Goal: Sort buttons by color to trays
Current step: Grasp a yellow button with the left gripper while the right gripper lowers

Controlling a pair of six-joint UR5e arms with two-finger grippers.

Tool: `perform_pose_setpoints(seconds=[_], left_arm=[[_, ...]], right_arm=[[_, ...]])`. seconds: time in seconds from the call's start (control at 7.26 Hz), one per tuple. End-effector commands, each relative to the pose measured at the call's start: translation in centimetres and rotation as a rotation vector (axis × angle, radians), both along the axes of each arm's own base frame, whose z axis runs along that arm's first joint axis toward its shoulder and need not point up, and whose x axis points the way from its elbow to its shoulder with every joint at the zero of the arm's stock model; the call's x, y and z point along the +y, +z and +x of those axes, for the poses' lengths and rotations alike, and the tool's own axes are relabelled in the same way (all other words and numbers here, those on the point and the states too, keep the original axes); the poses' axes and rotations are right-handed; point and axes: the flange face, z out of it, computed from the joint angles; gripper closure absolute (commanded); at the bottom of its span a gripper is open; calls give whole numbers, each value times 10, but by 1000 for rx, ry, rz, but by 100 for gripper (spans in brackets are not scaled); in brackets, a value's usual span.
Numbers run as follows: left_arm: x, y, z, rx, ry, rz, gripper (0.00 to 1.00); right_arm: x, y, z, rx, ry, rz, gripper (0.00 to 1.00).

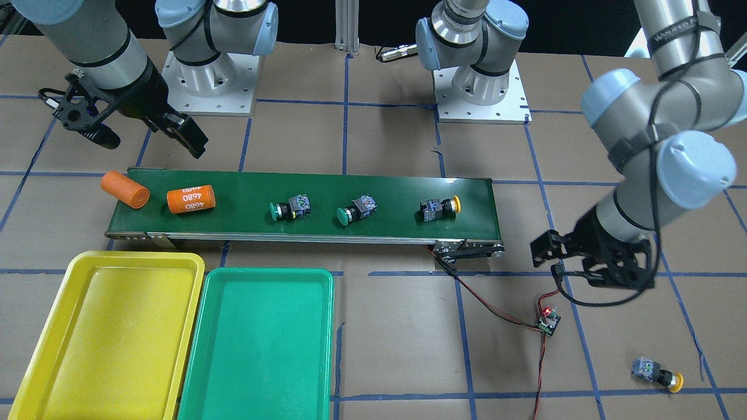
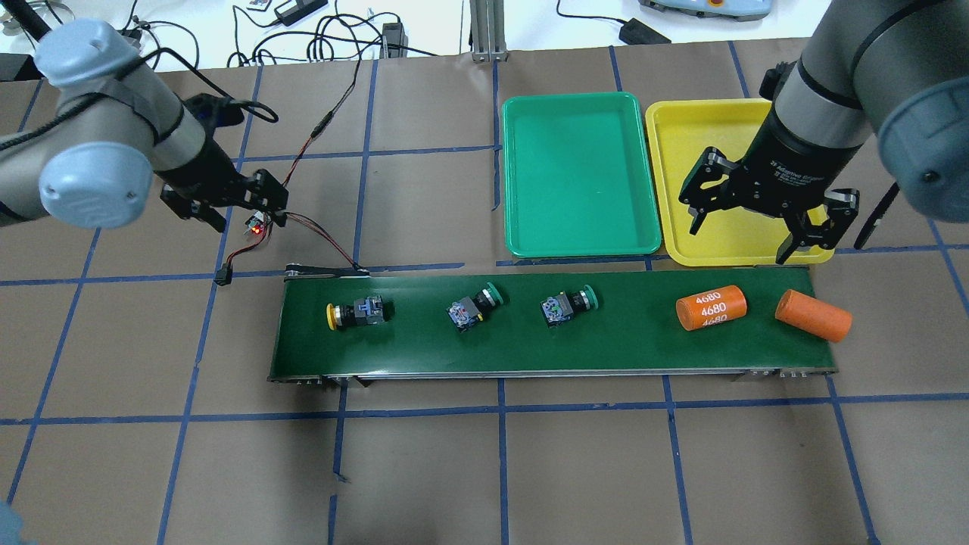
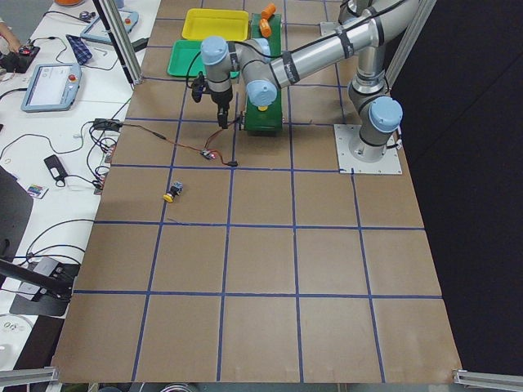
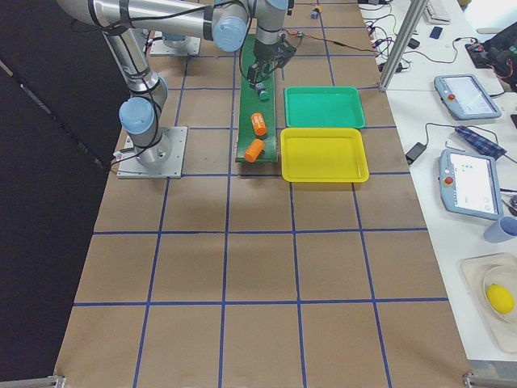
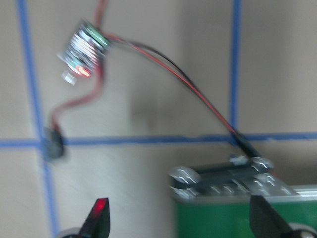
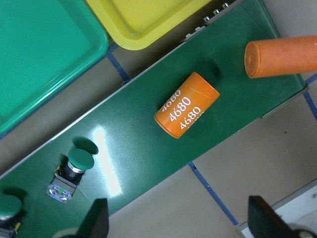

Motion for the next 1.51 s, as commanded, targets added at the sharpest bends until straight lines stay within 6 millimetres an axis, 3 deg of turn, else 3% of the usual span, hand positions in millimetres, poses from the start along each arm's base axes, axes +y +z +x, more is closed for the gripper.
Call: perform_pose_setpoints(seconds=[0.0,0.14,0.28,0.41,0.69,0.83,0.96,1.38], left_arm=[[-95,-20,93,-59,-38,-39,0],[-130,-42,117,-68,-100,-52,0],[-147,-55,144,-77,-200,-63,0],[-149,-76,163,-66,-218,-44,0],[-154,-99,170,-59,-237,-31,0],[-154,-105,170,-54,-241,-23,0],[-151,-116,170,-44,-267,-6,0],[-148,-134,170,-25,-279,28,0]], right_arm=[[-4,-5,10,8,-209,-44,0],[3,-14,25,7,-181,-29,0],[5,-21,39,14,-229,-55,0],[4,-35,45,18,-270,-55,0],[-6,-66,50,21,-269,-32,0],[-26,-88,49,30,-270,-52,0],[-36,-92,51,19,-301,-97,0],[-27,-125,57,27,-311,-83,0]])
